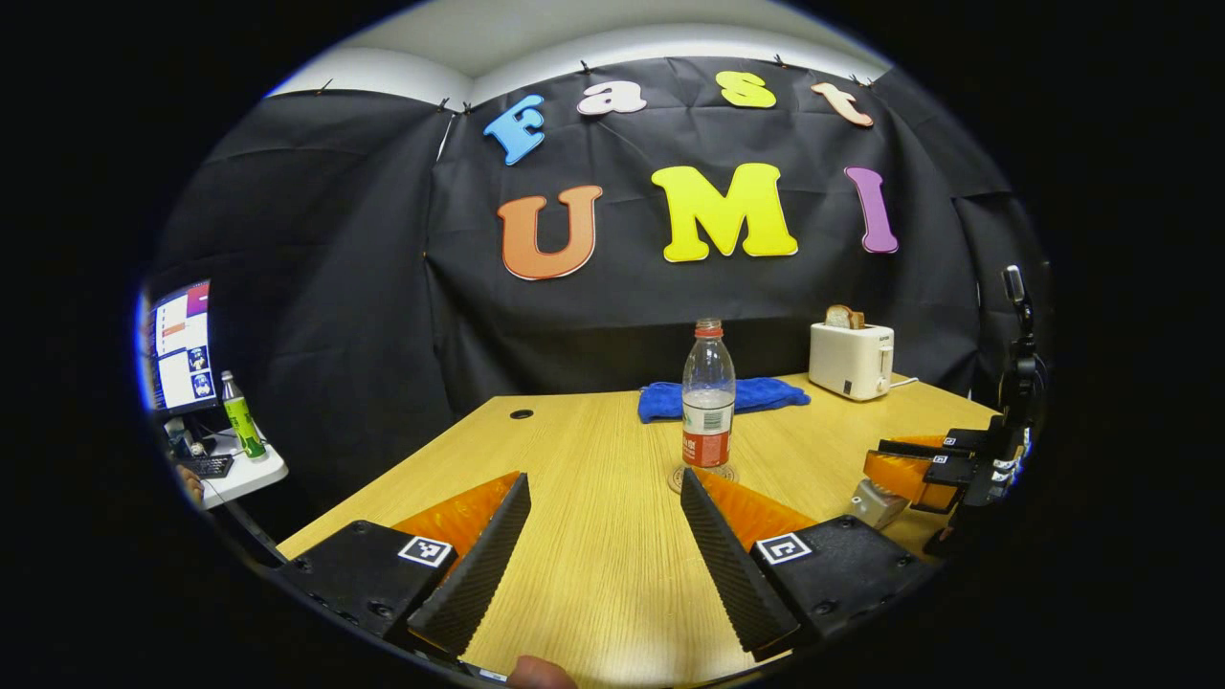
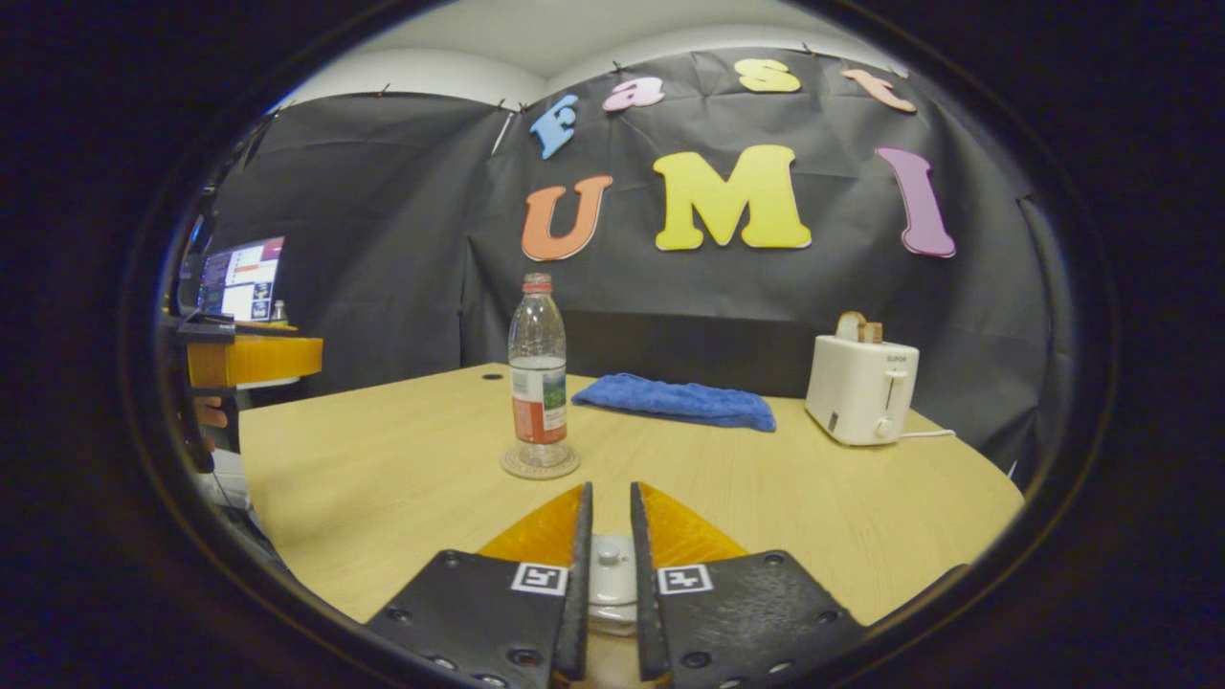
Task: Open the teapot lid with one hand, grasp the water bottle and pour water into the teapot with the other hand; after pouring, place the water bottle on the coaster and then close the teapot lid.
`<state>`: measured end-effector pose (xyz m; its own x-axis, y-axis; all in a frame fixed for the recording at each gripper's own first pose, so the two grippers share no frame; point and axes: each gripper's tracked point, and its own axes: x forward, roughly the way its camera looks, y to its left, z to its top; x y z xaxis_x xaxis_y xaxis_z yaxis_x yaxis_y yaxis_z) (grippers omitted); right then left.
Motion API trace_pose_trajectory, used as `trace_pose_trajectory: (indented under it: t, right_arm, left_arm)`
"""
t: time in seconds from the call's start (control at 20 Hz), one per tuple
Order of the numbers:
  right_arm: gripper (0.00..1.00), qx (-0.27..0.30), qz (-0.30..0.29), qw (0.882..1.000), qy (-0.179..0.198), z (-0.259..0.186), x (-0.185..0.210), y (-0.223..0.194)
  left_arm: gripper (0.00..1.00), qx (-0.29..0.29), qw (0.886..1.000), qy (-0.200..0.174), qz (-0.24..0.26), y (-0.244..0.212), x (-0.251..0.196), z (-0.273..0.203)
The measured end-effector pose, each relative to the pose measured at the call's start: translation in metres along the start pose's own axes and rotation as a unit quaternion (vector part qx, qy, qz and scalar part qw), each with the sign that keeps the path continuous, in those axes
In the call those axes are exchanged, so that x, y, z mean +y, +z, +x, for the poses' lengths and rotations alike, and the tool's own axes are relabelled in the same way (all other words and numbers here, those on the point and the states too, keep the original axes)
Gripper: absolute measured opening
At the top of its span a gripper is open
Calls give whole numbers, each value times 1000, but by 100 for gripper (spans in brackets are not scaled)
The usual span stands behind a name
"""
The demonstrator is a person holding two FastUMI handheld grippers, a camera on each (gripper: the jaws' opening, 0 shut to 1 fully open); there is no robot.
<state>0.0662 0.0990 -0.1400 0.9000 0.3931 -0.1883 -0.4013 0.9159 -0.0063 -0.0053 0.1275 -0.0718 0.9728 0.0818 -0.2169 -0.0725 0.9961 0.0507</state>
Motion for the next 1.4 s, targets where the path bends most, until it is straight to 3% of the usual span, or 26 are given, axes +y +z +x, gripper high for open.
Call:
trace_pose_trajectory:
  t: [0.2, 0.25, 0.45, 0.8, 0.95, 1.4]
  right_arm:
    - [87, -44, 4, 999, -31, -20, -14, 33]
    - [97, -50, 6, 998, -48, -29, -21, 39]
    - [97, -65, 33, 990, -121, -71, -51, 55]
    - [98, -88, 19, 981, -173, -140, -79, 82]
    - [97, -99, 27, 977, -185, -157, -83, 83]
    - [97, -96, 42, 975, -194, -159, -76, 81]
  left_arm:
    - [99, -13, 1000, -2, -2, 13, -12, -9]
    - [99, -21, 1000, -8, -3, 18, -21, -11]
    - [99, -42, 999, -20, 0, 29, -48, -21]
    - [99, -88, 994, -57, -33, 52, -117, -37]
    - [99, -91, 992, -75, -33, 50, -139, -39]
    - [99, -110, 991, -73, -25, 62, -140, -43]
